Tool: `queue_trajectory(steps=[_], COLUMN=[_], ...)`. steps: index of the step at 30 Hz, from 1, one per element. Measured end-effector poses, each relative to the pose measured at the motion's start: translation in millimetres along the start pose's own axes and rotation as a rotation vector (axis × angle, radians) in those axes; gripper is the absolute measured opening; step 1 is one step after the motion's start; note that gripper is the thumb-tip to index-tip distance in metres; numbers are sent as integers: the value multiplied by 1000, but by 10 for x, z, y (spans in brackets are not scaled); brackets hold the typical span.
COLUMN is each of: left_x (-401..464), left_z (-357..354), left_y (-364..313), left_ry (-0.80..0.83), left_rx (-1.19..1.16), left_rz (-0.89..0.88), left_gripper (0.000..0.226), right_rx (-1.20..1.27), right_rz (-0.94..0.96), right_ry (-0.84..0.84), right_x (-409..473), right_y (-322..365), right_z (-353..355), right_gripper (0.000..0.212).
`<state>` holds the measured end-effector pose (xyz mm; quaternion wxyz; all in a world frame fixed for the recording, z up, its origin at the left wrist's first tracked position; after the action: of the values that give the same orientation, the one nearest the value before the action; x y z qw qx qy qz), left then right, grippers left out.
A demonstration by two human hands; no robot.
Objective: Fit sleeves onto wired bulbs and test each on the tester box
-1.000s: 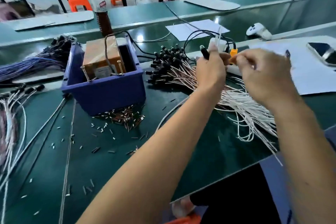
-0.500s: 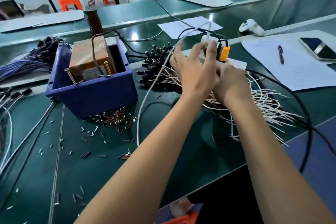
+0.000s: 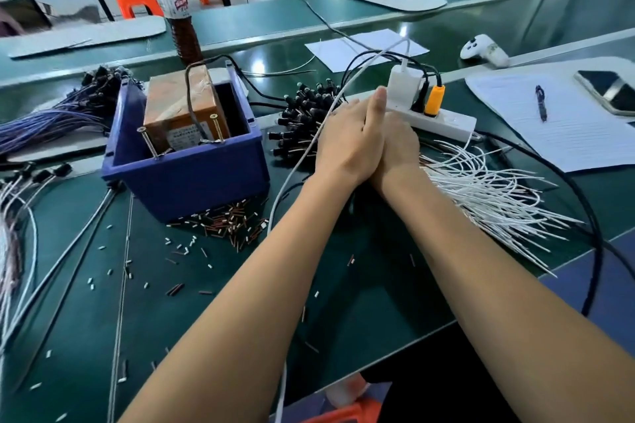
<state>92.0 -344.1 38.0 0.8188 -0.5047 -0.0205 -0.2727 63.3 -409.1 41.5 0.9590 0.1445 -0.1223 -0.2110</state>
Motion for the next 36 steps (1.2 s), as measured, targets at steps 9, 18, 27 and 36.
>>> queue_trajectory(steps=[9,18,27,36], left_x=[33,-65,-263,-844], left_z=[-176,-284,217,1516], left_y=[157,259,-168,154], left_ry=[196,266,7,-361], left_rx=[437,640,232,117], left_rz=[14,40,-32,39], left_gripper=[66,68,35,22], right_rx=[-154,-250,34,359], right_rz=[7,-98,-41,366], right_ry=[4,189,-184,-411], right_x=[-215,-258,-343,-763], right_y=[-268,-501,-246,1055], right_z=[308,264,515,491], right_gripper=[20,12,13,15])
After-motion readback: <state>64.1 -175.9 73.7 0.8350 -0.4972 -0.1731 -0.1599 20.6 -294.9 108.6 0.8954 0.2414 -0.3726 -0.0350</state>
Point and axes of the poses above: each hand's wrist, its own x-axis towards the middle knuckle, its own z-axis out of the back of the hand, y = z × x, the point moved 8 cm from there along x, towards the middle knuckle
